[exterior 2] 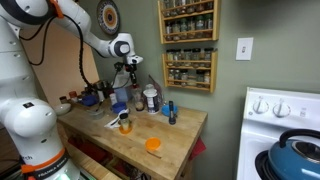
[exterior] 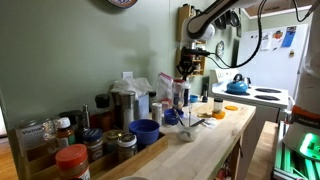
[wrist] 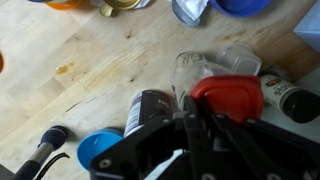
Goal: Move the orange lid from on top of the bottle to on top of the bowl
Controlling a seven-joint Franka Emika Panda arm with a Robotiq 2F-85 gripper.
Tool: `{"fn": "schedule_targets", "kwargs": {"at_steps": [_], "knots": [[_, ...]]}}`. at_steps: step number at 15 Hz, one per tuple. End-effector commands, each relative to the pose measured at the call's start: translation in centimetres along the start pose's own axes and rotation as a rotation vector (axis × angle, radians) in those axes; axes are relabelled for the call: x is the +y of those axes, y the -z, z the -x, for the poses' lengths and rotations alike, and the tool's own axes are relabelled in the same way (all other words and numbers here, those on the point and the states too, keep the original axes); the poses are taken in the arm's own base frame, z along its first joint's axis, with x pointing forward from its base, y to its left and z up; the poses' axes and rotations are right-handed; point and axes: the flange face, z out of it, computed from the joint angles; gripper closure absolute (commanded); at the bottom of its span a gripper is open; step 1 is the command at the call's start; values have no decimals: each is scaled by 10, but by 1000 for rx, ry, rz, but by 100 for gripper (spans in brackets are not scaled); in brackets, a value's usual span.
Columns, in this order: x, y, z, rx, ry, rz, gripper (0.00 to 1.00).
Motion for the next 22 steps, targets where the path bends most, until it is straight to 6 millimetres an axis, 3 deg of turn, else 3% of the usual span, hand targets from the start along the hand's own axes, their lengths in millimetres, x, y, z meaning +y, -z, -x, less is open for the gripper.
{"fn": "schedule_targets", "kwargs": {"at_steps": [1,6,10,15,21,22], "knots": [[-1,-1,2,-19,9,-6,98],[4,30,3,49,-8,-2,98],[28,51,-19,171,-141,75,98],[55,43,-50,115,-233,136,98],[51,44,-52,27,-203,10,98],[51,42,-50,56,-214,48,93]]}}
